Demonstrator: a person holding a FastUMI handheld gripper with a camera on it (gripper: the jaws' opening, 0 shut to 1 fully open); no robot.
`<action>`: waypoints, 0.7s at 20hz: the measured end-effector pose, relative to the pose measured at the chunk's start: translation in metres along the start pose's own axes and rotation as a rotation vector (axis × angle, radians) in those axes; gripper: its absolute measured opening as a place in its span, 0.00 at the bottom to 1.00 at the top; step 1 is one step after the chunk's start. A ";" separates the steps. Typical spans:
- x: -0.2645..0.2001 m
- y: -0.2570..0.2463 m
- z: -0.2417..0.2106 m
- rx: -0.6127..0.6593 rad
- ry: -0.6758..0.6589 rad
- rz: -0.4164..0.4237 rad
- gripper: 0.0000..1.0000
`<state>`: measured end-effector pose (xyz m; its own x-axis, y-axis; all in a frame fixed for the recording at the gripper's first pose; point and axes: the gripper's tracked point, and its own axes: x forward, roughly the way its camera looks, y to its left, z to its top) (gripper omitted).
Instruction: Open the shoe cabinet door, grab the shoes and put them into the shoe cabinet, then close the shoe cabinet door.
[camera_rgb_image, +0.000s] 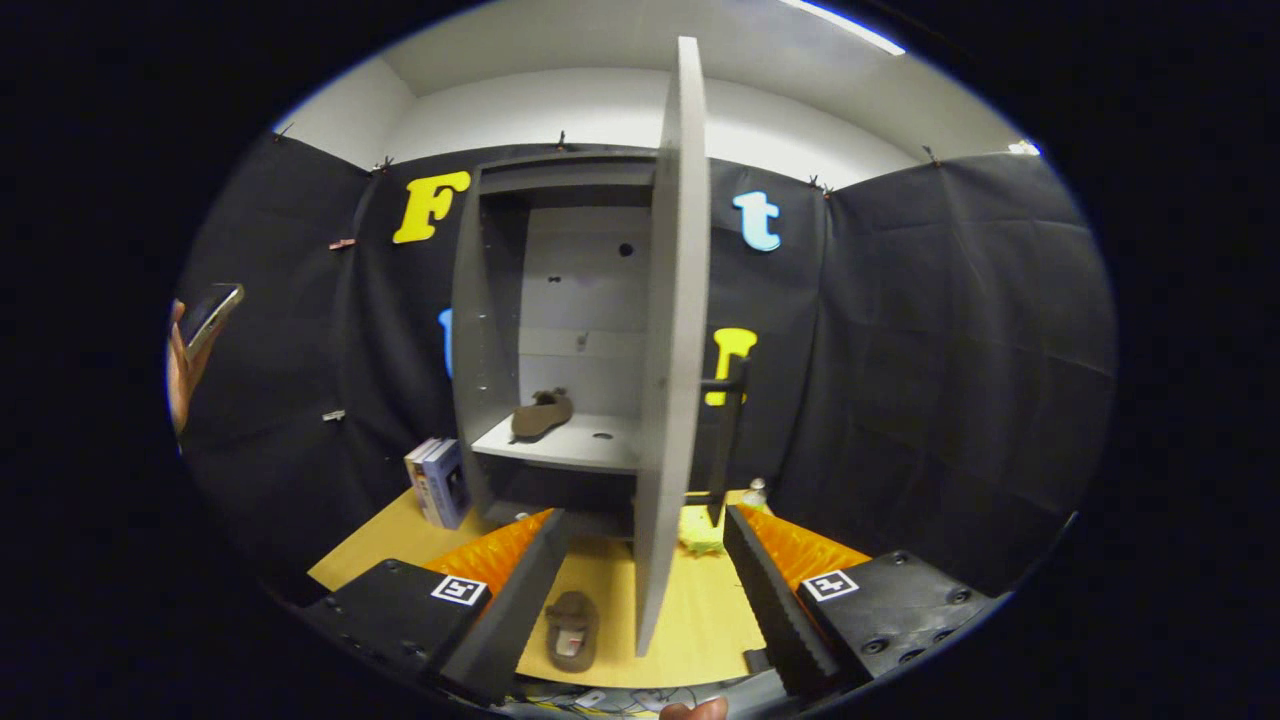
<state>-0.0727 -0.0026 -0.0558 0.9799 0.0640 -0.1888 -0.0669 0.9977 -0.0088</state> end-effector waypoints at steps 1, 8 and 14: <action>0.007 0.010 -0.019 0.010 0.045 0.023 0.98; 0.051 0.066 -0.181 0.119 0.380 0.167 0.99; 0.082 0.089 -0.308 0.188 0.583 0.183 0.98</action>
<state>-0.0561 0.0850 -0.3746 0.6892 0.2648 -0.6744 -0.1378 0.9617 0.2368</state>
